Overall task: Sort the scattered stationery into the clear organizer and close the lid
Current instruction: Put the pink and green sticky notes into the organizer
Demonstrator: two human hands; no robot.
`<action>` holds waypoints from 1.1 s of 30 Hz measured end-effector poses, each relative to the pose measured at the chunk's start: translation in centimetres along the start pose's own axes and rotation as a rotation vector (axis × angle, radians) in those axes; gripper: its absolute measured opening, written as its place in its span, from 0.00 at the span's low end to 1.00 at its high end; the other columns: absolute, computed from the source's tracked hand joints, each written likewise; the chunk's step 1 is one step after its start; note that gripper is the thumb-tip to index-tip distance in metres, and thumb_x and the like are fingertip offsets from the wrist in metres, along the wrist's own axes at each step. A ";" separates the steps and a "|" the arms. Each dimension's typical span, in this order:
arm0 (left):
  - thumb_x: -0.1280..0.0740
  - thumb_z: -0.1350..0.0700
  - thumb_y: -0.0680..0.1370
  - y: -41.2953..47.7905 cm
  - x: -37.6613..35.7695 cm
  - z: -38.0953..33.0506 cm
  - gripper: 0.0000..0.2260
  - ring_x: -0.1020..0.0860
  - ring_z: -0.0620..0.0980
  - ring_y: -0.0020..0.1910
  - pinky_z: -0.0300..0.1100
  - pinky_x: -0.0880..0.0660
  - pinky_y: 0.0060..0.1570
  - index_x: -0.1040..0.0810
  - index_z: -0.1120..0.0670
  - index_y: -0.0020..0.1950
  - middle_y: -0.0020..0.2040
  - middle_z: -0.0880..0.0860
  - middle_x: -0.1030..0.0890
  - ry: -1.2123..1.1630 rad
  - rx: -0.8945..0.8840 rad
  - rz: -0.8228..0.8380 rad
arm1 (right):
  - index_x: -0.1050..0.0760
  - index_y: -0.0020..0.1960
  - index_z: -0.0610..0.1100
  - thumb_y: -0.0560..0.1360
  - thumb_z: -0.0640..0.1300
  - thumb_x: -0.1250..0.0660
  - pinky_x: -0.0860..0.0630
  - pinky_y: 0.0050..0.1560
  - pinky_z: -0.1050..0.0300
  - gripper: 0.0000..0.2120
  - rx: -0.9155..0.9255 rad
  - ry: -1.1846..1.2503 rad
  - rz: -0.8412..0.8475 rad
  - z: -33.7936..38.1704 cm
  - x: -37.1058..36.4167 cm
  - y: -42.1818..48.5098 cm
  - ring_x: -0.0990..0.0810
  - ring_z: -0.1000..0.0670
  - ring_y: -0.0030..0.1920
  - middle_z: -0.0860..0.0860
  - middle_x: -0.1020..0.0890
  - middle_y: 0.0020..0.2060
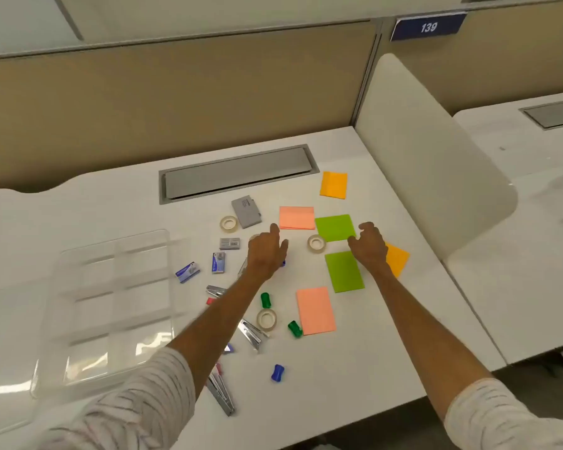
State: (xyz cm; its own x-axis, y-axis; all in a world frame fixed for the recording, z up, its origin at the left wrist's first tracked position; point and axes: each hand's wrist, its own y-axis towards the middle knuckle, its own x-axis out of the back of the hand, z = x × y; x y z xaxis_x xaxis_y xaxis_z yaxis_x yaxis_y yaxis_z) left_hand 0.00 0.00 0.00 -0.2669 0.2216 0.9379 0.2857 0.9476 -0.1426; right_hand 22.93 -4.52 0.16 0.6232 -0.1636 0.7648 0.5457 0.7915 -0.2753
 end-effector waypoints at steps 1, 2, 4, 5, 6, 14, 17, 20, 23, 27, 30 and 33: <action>0.43 0.48 0.82 0.4 -0.1 -0.4 0.17 0.20 0.59 0.50 0.50 0.26 0.49 0.33 0.59 0.65 0.53 0.60 0.18 -0.019 0.008 -0.001 | 0.33 0.68 0.41 0.75 0.44 0.34 0.32 0.66 0.43 0.22 0.003 -0.009 -0.004 0.0 -0.2 0.4 0.28 0.40 0.67 0.42 0.27 0.65; 0.43 0.49 0.82 0.9 -0.3 -0.7 0.17 0.20 0.59 0.52 0.51 0.26 0.50 0.33 0.59 0.66 0.54 0.60 0.19 -0.061 0.019 -0.006 | 0.33 0.68 0.40 0.76 0.45 0.34 0.32 0.66 0.42 0.23 0.005 -0.030 -0.003 0.1 -0.3 0.7 0.29 0.40 0.67 0.42 0.27 0.66; 0.43 0.49 0.83 2.0 -0.7 -1.3 0.18 0.23 0.59 0.57 0.52 0.26 0.53 0.33 0.59 0.67 0.60 0.60 0.23 -0.117 0.032 -0.022 | 0.33 0.69 0.39 0.76 0.49 0.33 0.32 0.66 0.41 0.25 0.009 -0.072 0.008 0.1 -0.9 1.3 0.29 0.40 0.68 0.42 0.27 0.66; 0.43 0.50 0.83 2.6 -0.9 -1.5 0.18 0.25 0.59 0.59 0.52 0.27 0.55 0.33 0.60 0.67 0.62 0.60 0.25 -0.130 0.040 -0.019 | 0.33 0.69 0.39 0.76 0.51 0.33 0.32 0.66 0.41 0.26 0.000 -0.096 0.005 0.1 -1.3 1.7 0.30 0.40 0.68 0.41 0.27 0.66; 0.43 0.50 0.83 3.2 -1.1 -1.7 0.18 0.27 0.58 0.61 0.52 0.27 0.56 0.33 0.60 0.68 0.64 0.59 0.27 -0.129 0.036 -0.018 | 0.33 0.69 0.39 0.75 0.53 0.32 0.31 0.66 0.41 0.28 -0.007 -0.118 -0.003 0.1 -1.6 2.0 0.30 0.40 0.68 0.41 0.27 0.66; 0.44 0.48 0.83 7.5 -2.7 -2.4 0.22 0.34 0.58 0.69 0.54 0.30 0.61 0.38 0.58 0.73 0.72 0.58 0.34 -0.012 0.013 0.032 | 0.31 0.65 0.39 0.69 0.62 0.29 0.31 0.60 0.41 0.35 -0.016 -0.217 -0.070 0.0 -3.8 3.7 0.32 0.40 0.66 0.42 0.29 0.62; 0.45 0.48 0.83 8.5 -2.9 -2.4 0.24 0.38 0.58 0.73 0.56 0.33 0.66 0.42 0.57 0.76 0.75 0.58 0.38 0.006 0.023 0.080 | 0.31 0.66 0.41 0.68 0.63 0.28 0.31 0.60 0.41 0.36 0.006 -0.223 -0.074 -0.1 -4.1 4.3 0.33 0.41 0.66 0.43 0.29 0.63; 0.44 0.49 0.83 9.1 -3.0 -2.4 0.25 0.41 0.58 0.75 0.58 0.36 0.69 0.45 0.56 0.77 0.77 0.57 0.43 0.005 0.013 0.119 | 0.30 0.65 0.41 0.67 0.62 0.27 0.31 0.59 0.42 0.36 0.008 -0.210 -0.077 0.0 -4.1 4.7 0.33 0.41 0.65 0.43 0.29 0.62; 0.43 0.50 0.83 9.6 -3.1 -2.4 0.26 0.44 0.57 0.76 0.58 0.37 0.69 0.47 0.55 0.78 0.78 0.57 0.45 0.020 -0.004 0.152 | 0.30 0.65 0.41 0.66 0.61 0.26 0.30 0.59 0.42 0.36 -0.001 -0.204 -0.071 0.1 -4.2 5.1 0.33 0.41 0.65 0.42 0.29 0.62; 0.38 0.49 0.81 10.3 -3.1 -2.1 0.29 0.37 0.57 0.72 0.55 0.34 0.65 0.44 0.59 0.76 0.74 0.57 0.38 0.064 -0.024 0.160 | 0.31 0.66 0.41 0.65 0.59 0.24 0.31 0.60 0.42 0.37 -0.040 -0.184 -0.052 0.3 -4.1 5.6 0.33 0.41 0.66 0.43 0.29 0.63; 0.36 0.50 0.80 10.5 -3.1 -1.9 0.29 0.36 0.57 0.70 0.54 0.34 0.65 0.42 0.59 0.75 0.72 0.57 0.35 0.042 -0.033 0.166 | 0.31 0.66 0.41 0.64 0.58 0.23 0.31 0.59 0.43 0.38 -0.061 -0.162 -0.052 0.4 -4.1 5.7 0.34 0.41 0.67 0.43 0.29 0.63; 0.34 0.48 0.78 10.8 -2.9 -1.7 0.30 0.37 0.57 0.70 0.55 0.35 0.65 0.41 0.57 0.75 0.71 0.58 0.36 0.059 -0.042 0.186 | 0.32 0.65 0.41 0.63 0.58 0.22 0.31 0.59 0.42 0.38 -0.082 -0.141 -0.050 0.5 -4.1 5.8 0.34 0.41 0.67 0.43 0.29 0.63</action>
State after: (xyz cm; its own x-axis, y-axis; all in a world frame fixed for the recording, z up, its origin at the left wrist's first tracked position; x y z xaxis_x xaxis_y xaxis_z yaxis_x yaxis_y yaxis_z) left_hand 5.45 9.19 -3.69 -0.1517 0.3770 0.9137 0.3635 0.8809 -0.3031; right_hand 23.32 1.02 -4.30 0.5128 -0.1129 0.8511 0.6213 0.7330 -0.2771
